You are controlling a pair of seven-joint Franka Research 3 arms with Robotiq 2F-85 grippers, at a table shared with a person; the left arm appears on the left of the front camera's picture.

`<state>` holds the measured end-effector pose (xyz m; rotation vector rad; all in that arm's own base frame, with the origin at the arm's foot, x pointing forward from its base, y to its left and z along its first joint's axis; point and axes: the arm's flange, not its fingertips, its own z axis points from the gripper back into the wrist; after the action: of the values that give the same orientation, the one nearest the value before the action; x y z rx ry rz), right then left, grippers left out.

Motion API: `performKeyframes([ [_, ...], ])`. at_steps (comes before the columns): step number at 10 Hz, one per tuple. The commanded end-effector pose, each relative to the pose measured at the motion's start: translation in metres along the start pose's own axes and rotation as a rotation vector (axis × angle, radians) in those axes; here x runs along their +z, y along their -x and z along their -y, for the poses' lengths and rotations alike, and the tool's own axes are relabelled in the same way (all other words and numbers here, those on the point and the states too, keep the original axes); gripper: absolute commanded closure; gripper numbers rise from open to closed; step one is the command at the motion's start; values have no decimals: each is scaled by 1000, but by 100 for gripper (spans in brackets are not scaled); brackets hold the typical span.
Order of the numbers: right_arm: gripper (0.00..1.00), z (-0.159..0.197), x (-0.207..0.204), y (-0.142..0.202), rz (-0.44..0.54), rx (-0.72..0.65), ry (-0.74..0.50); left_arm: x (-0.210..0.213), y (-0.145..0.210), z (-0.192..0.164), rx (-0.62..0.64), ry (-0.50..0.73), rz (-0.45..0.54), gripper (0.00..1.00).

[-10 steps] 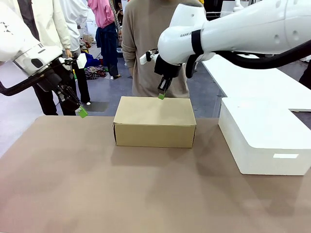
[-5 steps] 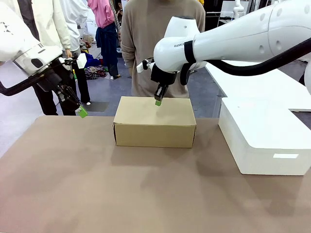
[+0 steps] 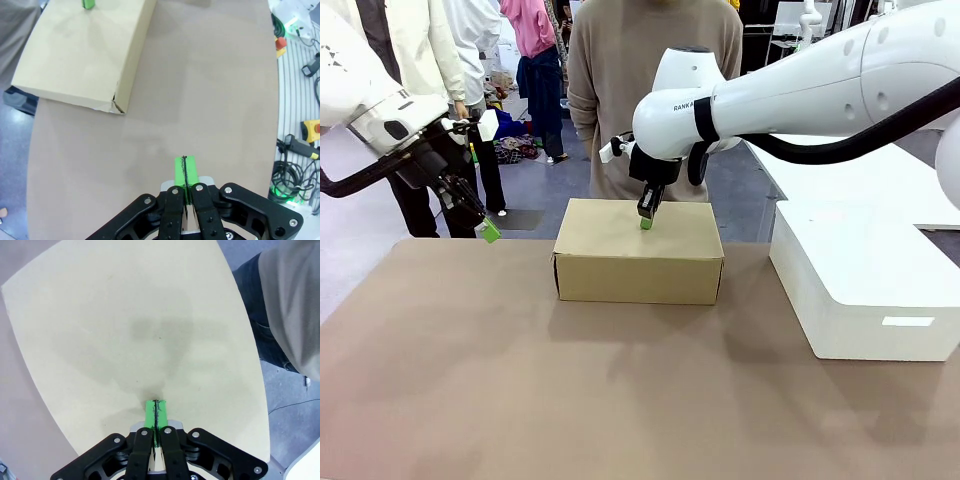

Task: Pack the shoes into the box.
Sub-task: Press down on the lid of the Shoes Box.

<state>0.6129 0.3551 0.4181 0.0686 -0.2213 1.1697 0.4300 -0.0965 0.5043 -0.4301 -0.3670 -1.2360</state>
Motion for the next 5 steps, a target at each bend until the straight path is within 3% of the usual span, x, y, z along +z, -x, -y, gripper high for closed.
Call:
performKeyframes([
  [1,100,-2,-4,-8,-40,-18,13,3,0,0,8,-6,-13,100],
  [3,100,-5,-7,-7,-42,-14,5,3,0,0,8,-6,-13,100],
  [5,100,-7,24,-11,4,-6,40,3,0,0,8,-6,-13,100],
])
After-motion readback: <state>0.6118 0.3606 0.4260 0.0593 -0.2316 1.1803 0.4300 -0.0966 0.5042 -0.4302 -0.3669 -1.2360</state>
